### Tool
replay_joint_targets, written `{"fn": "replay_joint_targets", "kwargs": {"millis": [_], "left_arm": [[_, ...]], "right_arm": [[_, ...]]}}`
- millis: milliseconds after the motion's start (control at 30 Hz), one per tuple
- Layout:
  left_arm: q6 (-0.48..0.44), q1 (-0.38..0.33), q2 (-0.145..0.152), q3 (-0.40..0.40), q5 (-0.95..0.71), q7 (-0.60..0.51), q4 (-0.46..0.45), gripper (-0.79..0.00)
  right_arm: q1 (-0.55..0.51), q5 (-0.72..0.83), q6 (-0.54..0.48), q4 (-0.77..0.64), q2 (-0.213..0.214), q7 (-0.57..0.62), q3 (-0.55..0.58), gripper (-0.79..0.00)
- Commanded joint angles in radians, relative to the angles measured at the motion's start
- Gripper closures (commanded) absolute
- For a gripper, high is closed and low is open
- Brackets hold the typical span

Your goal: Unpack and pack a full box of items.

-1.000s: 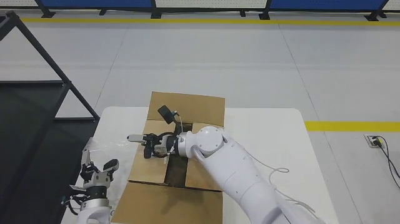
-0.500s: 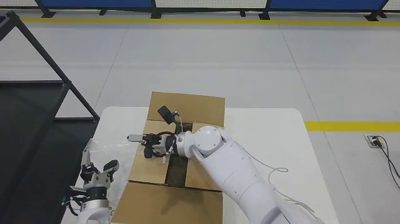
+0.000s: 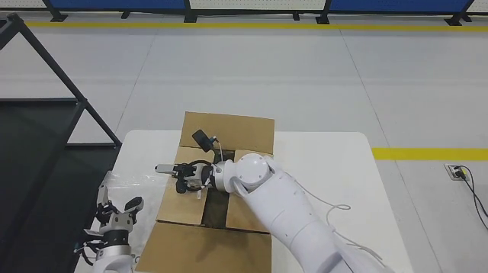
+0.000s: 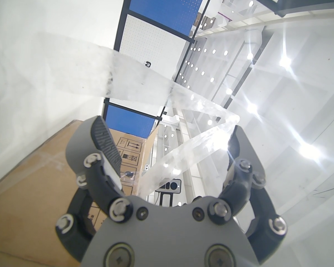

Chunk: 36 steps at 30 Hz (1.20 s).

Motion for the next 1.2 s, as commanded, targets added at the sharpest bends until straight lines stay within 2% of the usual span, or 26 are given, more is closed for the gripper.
{"fn": "replay_joint_targets", "kwargs": {"millis": [0,267,600,1167], "left_arm": [[0.000,0.000,0.000,-0.001,-0.001,-0.002,0.000,-0.785],[0.001,0.002,-0.002,-0.004,-0.003,-0.007,-0.003,-0.785],[0.013,0.003,-0.004,0.002,0.012,-0.010,-0.013,-0.785],[0.004,0.008,-0.008,0.010,0.013,-0.018,-0.009,-0.785]], "right_arm": [[0.000,-0.003,0.001,0.001,-0.001,-0.001,0.002,-0.785],[-0.001,-0.014,0.007,0.003,-0.002,-0.006,0.013,-0.785],[0.015,-0.020,-0.084,-0.045,-0.001,-0.006,0.034,-0.785],[0.002,-0.057,-0.036,-0.018,-0.038,-0.032,0.023,-0.785]]}}
